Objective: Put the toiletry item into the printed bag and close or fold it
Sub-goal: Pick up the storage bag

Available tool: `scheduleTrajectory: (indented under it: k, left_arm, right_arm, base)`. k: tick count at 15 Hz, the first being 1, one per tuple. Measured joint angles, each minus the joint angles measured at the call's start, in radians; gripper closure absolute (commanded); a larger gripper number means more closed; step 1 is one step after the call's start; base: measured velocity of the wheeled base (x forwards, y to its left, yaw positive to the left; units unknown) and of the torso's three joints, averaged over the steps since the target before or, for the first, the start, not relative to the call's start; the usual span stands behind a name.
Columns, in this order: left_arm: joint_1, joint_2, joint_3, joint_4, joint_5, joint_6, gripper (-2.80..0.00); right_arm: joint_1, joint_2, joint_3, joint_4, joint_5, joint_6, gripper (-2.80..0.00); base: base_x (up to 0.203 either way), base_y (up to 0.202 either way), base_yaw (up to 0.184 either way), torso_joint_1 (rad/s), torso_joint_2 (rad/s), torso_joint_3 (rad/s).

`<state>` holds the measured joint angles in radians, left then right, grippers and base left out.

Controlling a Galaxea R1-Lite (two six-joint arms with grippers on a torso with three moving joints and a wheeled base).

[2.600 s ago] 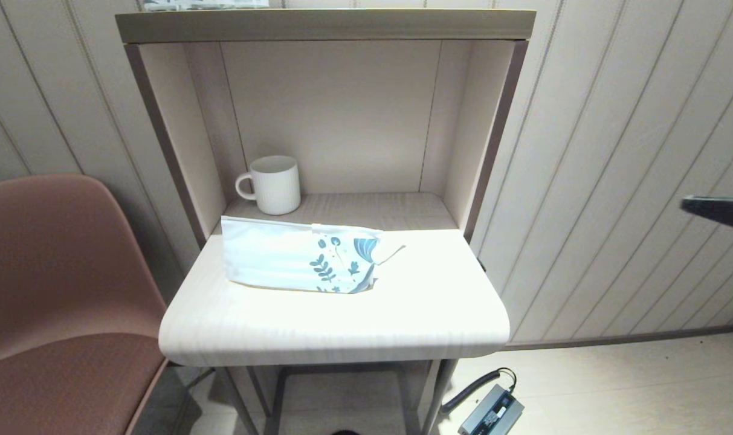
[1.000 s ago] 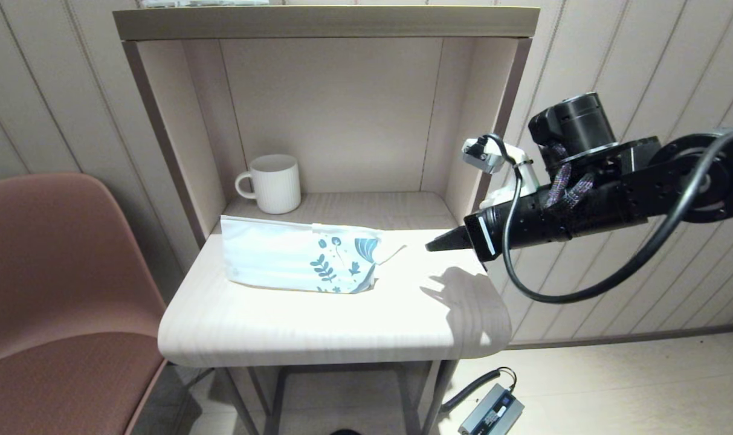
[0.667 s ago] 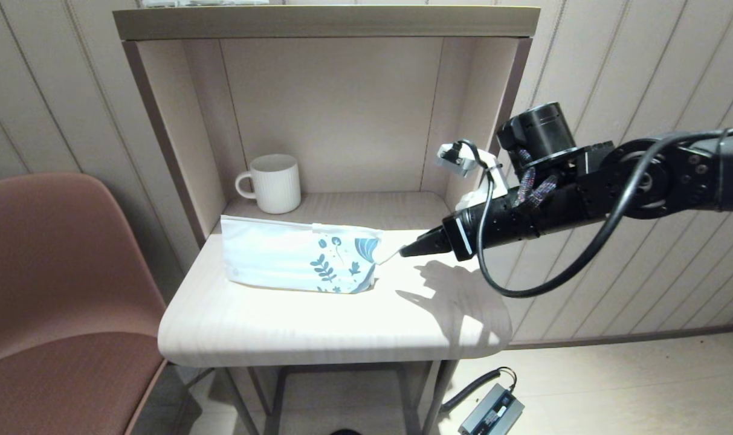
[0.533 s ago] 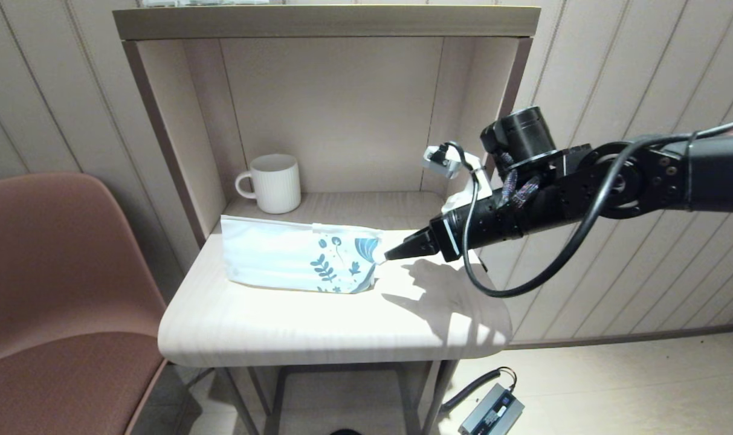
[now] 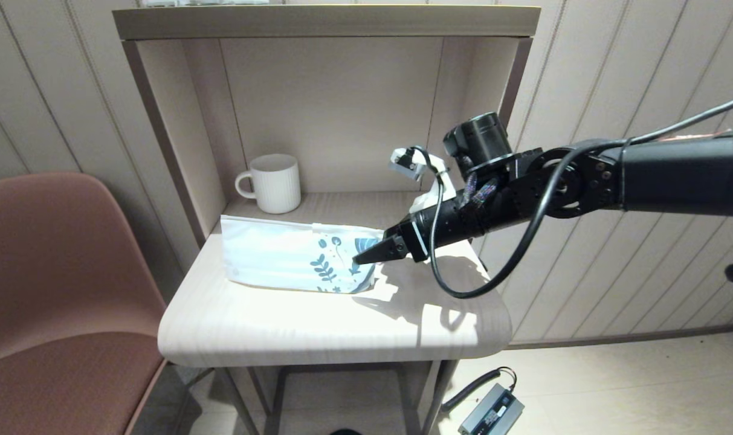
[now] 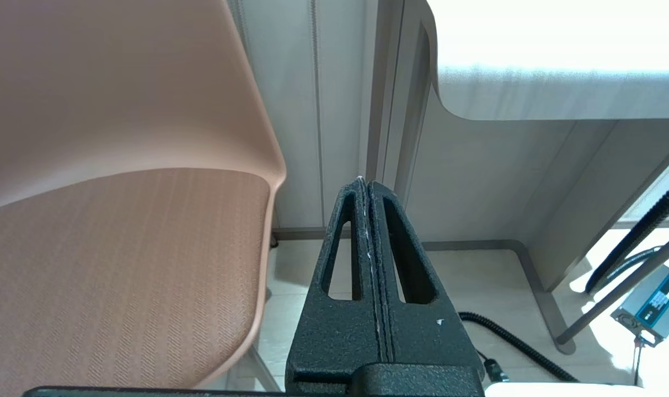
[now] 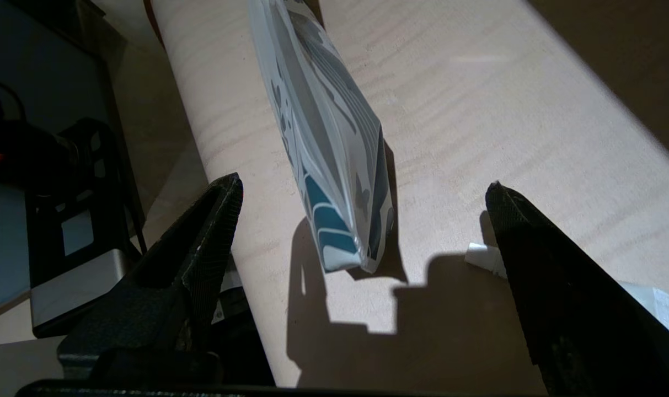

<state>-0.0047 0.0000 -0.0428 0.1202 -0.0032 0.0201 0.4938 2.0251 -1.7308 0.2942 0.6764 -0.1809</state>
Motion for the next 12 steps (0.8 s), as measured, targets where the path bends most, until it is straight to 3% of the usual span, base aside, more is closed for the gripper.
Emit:
scheduleTrajectory:
  k: [9, 10, 12]
  left_arm:
    - [0.000, 0.000, 0.000, 0.000, 0.000, 0.000, 0.00]
    - [0.000, 0.000, 0.000, 0.000, 0.000, 0.000, 0.00]
    - [0.000, 0.000, 0.000, 0.000, 0.000, -0.001, 0.00]
  right_arm:
    - [0.046, 0.130, -0.155, 0.004, 0.000, -0.001, -2.80]
    - [0.048, 0.130, -0.154, 0.004, 0.000, -0.001, 0.00]
    - [0.049, 0.130, -0.153, 0.003, -0.001, -0.003, 0.00]
  base:
    - [0.000, 0.000, 0.000, 0.000, 0.00, 0.000]
    - [0.000, 0.000, 0.000, 0.000, 0.00, 0.000]
    - [0.000, 0.000, 0.000, 0.000, 0.00, 0.000]
